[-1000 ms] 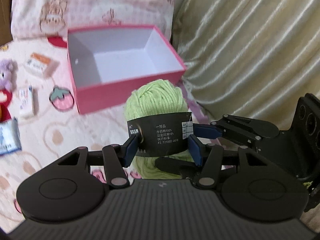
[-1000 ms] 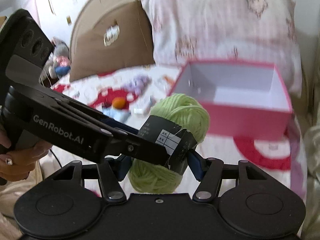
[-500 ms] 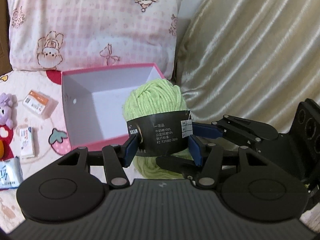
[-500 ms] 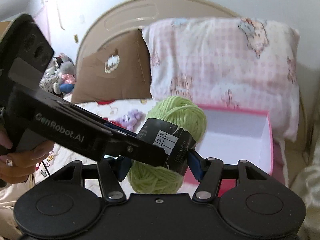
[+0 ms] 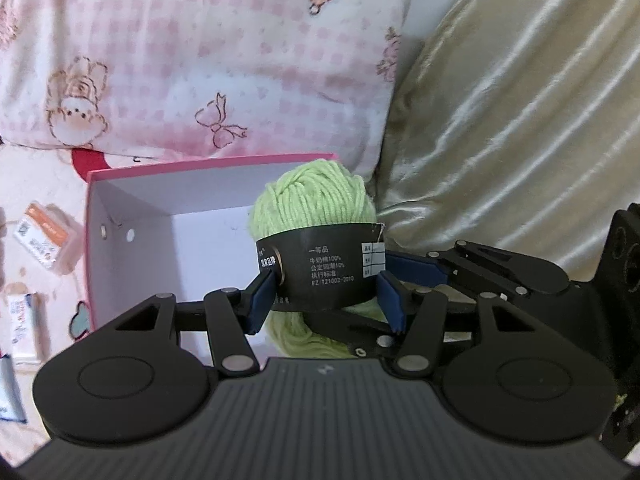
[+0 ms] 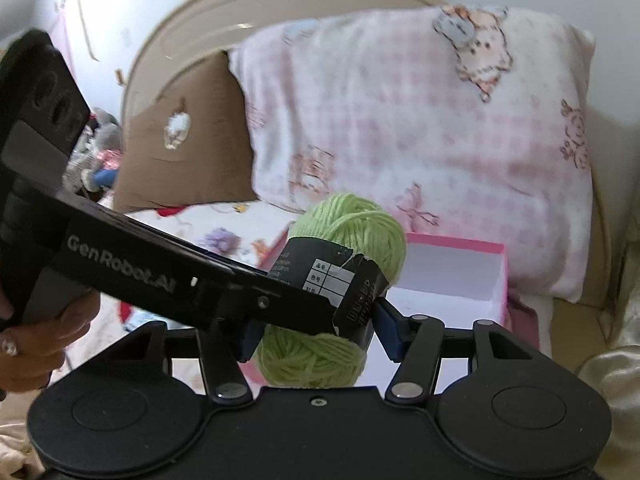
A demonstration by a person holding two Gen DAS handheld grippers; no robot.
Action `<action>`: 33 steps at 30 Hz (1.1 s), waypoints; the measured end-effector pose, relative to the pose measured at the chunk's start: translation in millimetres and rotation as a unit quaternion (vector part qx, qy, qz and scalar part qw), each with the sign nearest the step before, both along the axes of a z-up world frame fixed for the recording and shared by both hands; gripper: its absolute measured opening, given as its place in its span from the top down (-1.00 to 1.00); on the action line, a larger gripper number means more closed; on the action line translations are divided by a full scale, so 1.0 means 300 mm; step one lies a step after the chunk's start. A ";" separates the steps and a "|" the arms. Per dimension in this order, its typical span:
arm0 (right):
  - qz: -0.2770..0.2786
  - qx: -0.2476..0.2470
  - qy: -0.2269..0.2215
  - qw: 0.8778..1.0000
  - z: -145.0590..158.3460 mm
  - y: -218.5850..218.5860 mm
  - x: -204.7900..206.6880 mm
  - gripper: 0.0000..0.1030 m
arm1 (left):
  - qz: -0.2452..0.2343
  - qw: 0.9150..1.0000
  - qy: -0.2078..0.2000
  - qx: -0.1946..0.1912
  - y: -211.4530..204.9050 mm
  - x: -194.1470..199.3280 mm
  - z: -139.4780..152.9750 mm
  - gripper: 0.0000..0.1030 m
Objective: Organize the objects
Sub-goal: 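Carry the yarn skein with the left gripper over the pink box, then lower the yarn into the pink box and open the left gripper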
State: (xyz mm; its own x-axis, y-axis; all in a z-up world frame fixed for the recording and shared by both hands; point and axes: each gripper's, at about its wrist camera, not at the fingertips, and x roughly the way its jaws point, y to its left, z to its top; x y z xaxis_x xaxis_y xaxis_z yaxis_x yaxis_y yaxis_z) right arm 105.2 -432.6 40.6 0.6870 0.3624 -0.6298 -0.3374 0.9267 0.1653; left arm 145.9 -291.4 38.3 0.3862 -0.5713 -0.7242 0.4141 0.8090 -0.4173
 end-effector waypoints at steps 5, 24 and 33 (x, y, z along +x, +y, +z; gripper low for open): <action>-0.024 -0.023 0.030 0.999 -0.091 -0.016 0.098 -0.17 | -0.004 1.000 0.029 0.005 -0.055 0.102 -0.111 -0.04; -0.067 -0.157 0.040 0.985 -0.287 0.031 0.263 -0.14 | -0.022 0.996 0.072 -0.052 -0.092 0.290 -0.372 0.06; -0.061 -0.225 0.037 0.972 -0.313 0.076 0.294 -0.22 | -0.013 0.995 0.082 -0.056 -0.093 0.330 -0.423 0.21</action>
State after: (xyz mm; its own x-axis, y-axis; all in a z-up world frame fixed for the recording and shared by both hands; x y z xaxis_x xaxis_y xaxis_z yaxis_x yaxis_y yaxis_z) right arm 193.4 -409.8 -53.2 0.6546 -0.0422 -0.7548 -0.2240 0.9428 -0.2470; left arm 244.8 -319.4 -88.7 0.2514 -0.6595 -0.7084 0.3528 0.7440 -0.5675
